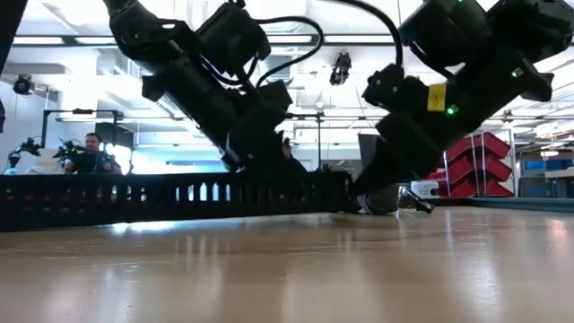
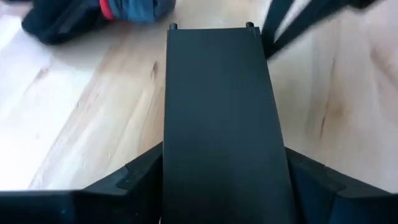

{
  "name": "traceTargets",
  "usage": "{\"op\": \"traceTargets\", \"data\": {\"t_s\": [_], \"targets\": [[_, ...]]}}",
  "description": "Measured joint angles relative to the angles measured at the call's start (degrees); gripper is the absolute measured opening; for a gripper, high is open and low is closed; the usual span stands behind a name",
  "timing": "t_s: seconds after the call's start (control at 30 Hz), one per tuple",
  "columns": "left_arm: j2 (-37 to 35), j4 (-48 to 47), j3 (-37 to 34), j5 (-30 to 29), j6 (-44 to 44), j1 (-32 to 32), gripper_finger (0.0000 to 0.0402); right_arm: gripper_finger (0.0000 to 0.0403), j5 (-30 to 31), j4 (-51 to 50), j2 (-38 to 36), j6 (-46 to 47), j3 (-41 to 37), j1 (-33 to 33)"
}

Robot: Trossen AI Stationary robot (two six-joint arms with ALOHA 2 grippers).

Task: Ziptie cables
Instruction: Close the black cable duct

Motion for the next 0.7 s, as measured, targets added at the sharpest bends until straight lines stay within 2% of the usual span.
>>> {"op": "traceTargets", "data": {"t_s": [0.2,0.47,0.7], "targets": [[0.0,-3.5,0.0,0.0,-0.3,0.0,0.0211,0.0,5.1,-5.7,-0.7,2.4,0.0,0.6],[0.0,-2.9,0.0,0.4,-0.9,0.0,0.023,0.0,4.8,2.7,1.7,2.1,-0.2,0.6],[-0.1,-1.9,-0.1,0.5,-1.7,0.0,0.0209,0.0,5.5,4.3,3.1,2.5,0.1,0.5]]}}
